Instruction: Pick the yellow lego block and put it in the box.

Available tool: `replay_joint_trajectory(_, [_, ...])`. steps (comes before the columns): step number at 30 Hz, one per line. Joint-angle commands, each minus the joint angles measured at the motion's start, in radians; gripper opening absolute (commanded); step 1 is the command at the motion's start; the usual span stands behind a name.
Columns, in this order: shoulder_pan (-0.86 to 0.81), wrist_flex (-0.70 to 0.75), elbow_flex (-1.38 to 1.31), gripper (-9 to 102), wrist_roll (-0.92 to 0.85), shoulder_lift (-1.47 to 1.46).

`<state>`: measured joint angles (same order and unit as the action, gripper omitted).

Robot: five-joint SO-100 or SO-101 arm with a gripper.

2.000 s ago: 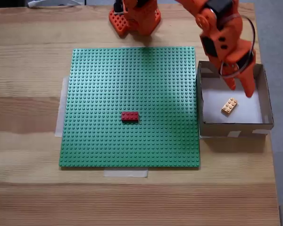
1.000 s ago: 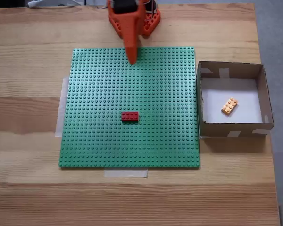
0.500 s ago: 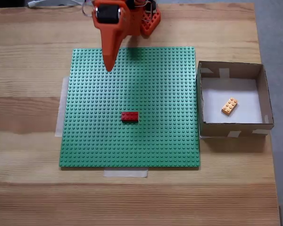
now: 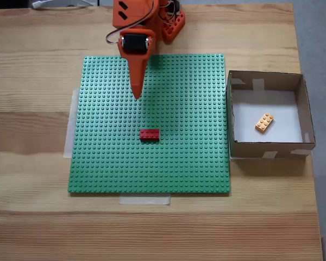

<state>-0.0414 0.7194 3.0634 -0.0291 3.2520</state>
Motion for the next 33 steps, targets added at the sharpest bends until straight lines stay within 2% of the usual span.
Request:
replay_joint_trajectory(1, [-0.002, -0.014, 0.012, -1, -0.009, 0.009])
replay_joint_trajectory(15, [0.015, -0.055, 0.115, -1, -0.043, 0.009])
replay_joint_trajectory(33, [0.028, -0.005, 0.118, -1, -0.048, 0.009])
